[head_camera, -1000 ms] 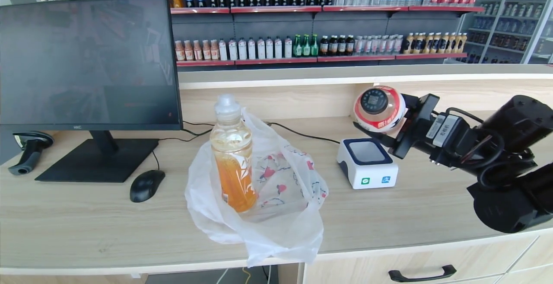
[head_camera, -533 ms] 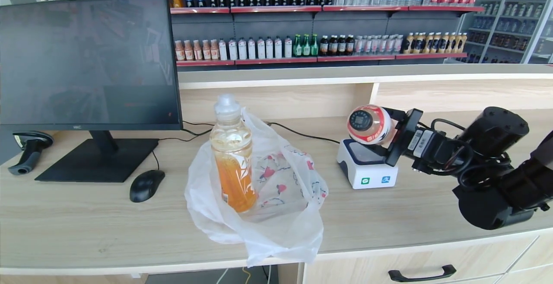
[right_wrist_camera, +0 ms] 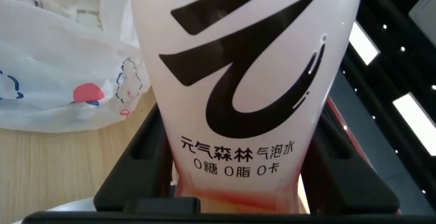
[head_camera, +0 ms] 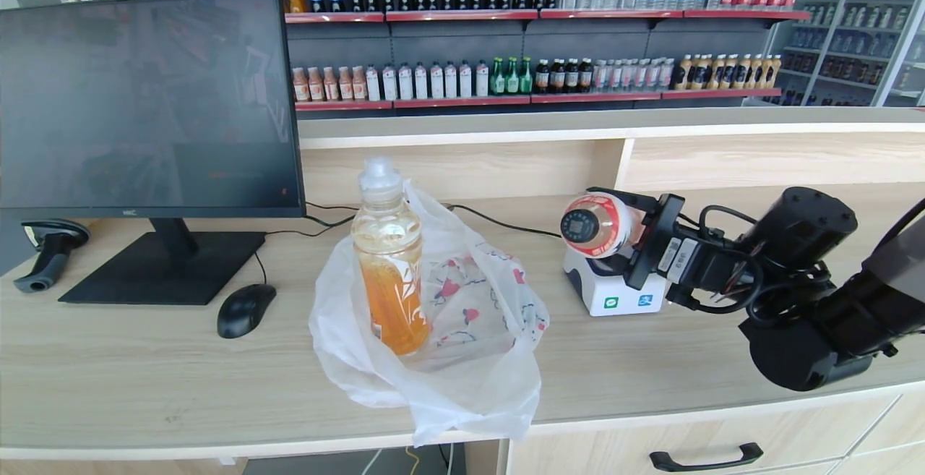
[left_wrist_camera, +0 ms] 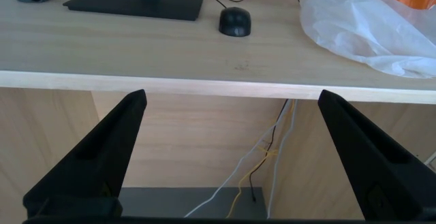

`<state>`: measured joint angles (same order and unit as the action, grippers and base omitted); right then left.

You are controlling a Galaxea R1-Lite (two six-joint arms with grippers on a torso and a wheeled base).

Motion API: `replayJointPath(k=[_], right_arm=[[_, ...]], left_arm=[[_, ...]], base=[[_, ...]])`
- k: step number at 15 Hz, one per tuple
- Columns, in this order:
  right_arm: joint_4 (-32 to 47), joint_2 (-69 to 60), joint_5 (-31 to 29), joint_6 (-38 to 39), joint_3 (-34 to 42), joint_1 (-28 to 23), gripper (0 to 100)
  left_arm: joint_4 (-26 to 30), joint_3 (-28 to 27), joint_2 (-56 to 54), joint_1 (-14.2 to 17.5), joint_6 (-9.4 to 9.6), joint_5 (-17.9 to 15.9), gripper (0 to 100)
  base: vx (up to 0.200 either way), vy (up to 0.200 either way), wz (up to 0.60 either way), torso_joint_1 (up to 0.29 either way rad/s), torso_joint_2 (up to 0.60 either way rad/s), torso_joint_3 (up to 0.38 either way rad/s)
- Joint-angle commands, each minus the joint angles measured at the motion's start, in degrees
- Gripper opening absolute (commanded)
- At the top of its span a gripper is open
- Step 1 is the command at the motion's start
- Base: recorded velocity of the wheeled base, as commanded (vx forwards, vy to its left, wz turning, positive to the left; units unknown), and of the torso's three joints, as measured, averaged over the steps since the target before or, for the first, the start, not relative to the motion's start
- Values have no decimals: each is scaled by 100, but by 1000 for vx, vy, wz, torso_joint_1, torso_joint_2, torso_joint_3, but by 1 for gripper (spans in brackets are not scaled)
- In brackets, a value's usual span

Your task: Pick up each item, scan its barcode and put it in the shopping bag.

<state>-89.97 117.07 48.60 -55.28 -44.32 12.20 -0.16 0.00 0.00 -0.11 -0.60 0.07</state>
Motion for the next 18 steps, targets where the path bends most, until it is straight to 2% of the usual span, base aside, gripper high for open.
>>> replayJointPath(k=[1,13,18], right_arm=[[-3,71,0,-9,-15,45,0],[-3,18,0,26,-50,37,0],[-3,-501,-44,756,-111,28,0]], left_arm=[[-2,0,0,2,-2,1,100],[-2,0,0,2,-2,1,100],[-2,0,0,2,-2,1,100]], base=[[0,0,0,0,0,0],[0,0,0,0,0,0],[0,0,0,0,0,0]])
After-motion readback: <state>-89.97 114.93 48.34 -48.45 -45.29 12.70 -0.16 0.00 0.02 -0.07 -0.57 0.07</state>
